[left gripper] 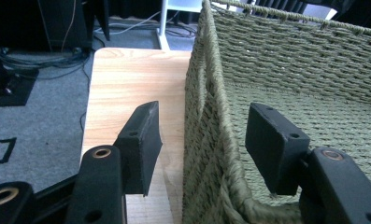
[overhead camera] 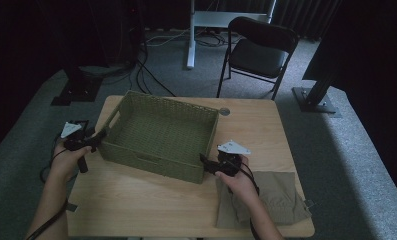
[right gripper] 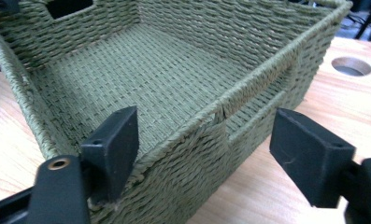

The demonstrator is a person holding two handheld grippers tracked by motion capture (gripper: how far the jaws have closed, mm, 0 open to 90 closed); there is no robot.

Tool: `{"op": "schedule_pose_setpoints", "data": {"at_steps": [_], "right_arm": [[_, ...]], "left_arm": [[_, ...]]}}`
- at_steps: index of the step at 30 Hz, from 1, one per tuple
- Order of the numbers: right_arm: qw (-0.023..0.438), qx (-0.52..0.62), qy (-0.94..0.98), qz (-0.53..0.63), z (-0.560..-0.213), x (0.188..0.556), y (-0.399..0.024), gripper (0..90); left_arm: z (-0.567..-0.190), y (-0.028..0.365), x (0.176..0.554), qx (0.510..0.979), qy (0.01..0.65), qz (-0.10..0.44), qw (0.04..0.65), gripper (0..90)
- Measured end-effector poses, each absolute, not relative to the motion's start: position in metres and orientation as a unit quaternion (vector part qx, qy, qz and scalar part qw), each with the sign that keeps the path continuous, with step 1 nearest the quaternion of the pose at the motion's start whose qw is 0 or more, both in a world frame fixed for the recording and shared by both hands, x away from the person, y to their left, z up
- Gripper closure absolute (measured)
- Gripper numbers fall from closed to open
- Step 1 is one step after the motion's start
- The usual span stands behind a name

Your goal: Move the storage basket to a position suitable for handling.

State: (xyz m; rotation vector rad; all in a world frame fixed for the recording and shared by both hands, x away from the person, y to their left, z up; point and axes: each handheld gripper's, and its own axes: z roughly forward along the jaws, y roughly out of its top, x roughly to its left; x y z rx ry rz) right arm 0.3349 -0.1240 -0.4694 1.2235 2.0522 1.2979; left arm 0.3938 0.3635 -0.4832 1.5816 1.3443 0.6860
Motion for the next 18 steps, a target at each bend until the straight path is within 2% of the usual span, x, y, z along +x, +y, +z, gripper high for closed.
{"op": "schedule_pose_setpoints", "data": {"at_steps": [2,6,8,9,11,18], "right_arm": [[0.208,0.442,0.74,0.462,-0.467,0.332,-0.12,34.7],[0.207,0.438,0.743,0.462,-0.467,0.331,-0.118,40.2],[0.194,0.44,0.741,0.469,-0.469,0.331,-0.116,48.0],[0.194,0.44,0.741,0.469,-0.469,0.331,-0.116,48.0],[0.194,0.439,0.739,0.472,-0.469,0.331,-0.115,49.3],[0.184,0.454,0.73,0.476,-0.47,0.33,-0.113,54.5]], "left_arm": [[-0.483,0.36,0.394,0.649,0.54,0.281,0.458,49.7],[-0.482,0.356,0.394,0.655,0.532,0.28,0.457,54.6],[-0.483,0.353,0.394,0.658,0.529,0.277,0.46,60.0],[-0.483,0.353,0.394,0.658,0.529,0.277,0.46,60.2],[-0.483,0.35,0.395,0.657,0.531,0.271,0.461,66.5],[-0.482,0.347,0.394,0.641,0.555,0.273,0.454,72.9]]}}
